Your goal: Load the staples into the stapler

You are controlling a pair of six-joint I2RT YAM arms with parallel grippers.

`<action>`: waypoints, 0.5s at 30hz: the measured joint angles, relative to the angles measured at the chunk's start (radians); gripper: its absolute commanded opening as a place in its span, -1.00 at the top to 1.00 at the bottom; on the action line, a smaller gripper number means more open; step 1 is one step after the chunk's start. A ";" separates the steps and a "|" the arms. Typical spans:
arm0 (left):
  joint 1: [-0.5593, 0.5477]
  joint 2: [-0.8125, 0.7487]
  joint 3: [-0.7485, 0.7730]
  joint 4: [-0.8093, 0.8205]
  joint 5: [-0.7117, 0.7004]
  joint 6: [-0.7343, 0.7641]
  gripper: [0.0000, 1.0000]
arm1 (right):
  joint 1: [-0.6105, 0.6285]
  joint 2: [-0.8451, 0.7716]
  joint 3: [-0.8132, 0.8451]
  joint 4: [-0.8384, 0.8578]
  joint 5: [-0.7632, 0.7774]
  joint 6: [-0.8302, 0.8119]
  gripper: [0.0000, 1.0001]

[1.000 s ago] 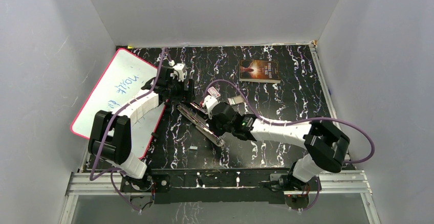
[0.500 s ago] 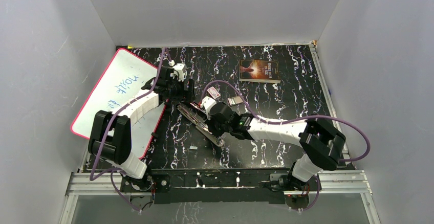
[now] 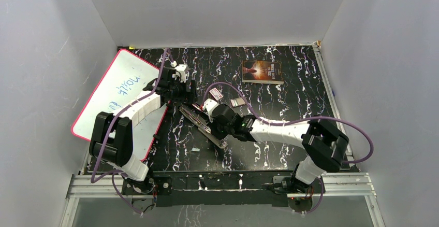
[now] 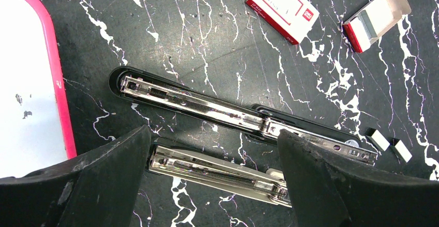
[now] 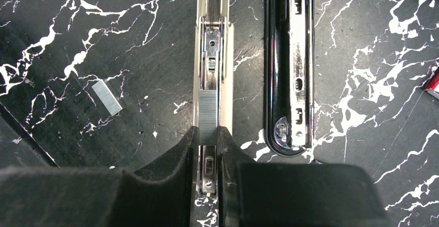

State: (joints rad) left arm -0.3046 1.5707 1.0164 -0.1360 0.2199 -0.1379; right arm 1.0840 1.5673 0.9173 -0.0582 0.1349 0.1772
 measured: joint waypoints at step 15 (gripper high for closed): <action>0.000 0.000 0.000 0.000 0.000 0.000 -0.84 | 0.008 0.012 0.012 -0.023 0.016 0.003 1.00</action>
State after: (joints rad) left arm -0.3046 1.5707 1.0164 -0.1360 0.2199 -0.1379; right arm 1.0920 1.5795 0.9295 -0.0807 0.1513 0.1806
